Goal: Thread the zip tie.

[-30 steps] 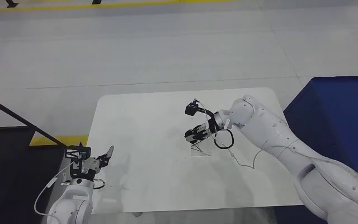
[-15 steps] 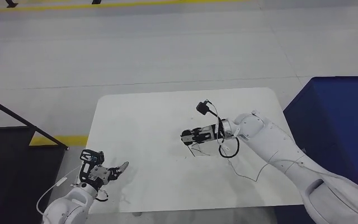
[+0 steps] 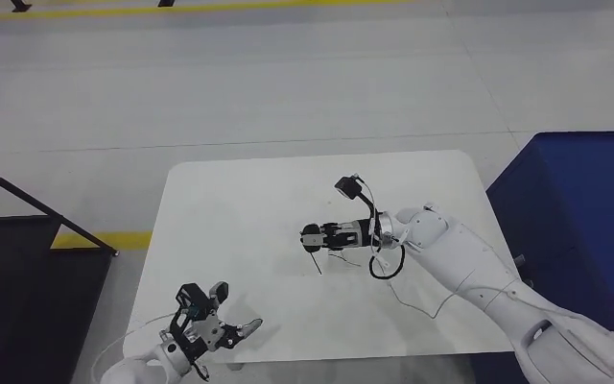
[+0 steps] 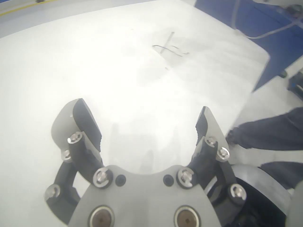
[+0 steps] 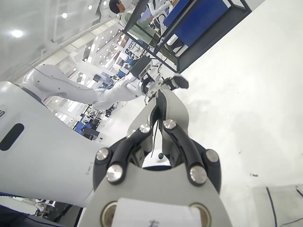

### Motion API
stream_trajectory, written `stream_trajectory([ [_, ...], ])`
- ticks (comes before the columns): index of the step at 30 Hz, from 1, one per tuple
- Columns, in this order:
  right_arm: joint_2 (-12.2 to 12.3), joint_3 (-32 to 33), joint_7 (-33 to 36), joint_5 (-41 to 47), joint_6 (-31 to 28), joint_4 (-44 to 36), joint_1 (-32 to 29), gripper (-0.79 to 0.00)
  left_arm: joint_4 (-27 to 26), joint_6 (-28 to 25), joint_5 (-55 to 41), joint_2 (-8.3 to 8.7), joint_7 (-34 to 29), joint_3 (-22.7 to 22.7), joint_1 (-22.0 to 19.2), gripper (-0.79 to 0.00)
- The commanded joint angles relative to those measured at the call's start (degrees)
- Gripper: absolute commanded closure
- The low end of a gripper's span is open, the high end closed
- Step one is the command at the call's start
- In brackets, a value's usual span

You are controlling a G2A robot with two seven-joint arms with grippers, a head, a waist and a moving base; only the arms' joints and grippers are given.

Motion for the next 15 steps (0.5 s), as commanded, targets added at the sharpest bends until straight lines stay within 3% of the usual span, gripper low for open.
stream_trajectory([
  [1, 0.0, 0.0, 0.0, 0.0, 0.0, 0.0, 0.0, 0.000, 0.0, 0.8, -0.1, 0.00, -0.1, -0.1, -0.1, -0.785],
  [7, 0.0, 0.1, -0.4, -0.2, 0.4, -0.2, -0.3, 0.000, 0.4, -0.8, -3.0, -0.06, -0.8, 1.0, 0.2, -0.785],
  [9, 0.3, 1.2, -0.4, -1.4, 0.1, -0.7, -0.6, 0.000, 0.7, -5.4, -14.1, 0.08, -6.2, 2.7, -0.2, -0.785],
  [11, 1.0, 2.4, -0.5, -2.5, -0.5, -1.6, -0.9, 0.000, -0.4, -6.5, -27.5, 0.35, -13.8, 4.7, -1.3, -0.785],
  [15, 3.2, 4.6, 0.5, -2.2, 0.5, -5.4, -1.5, 0.000, -4.0, 1.9, -56.6, 1.08, -29.7, 8.5, -6.0, -0.785],
])
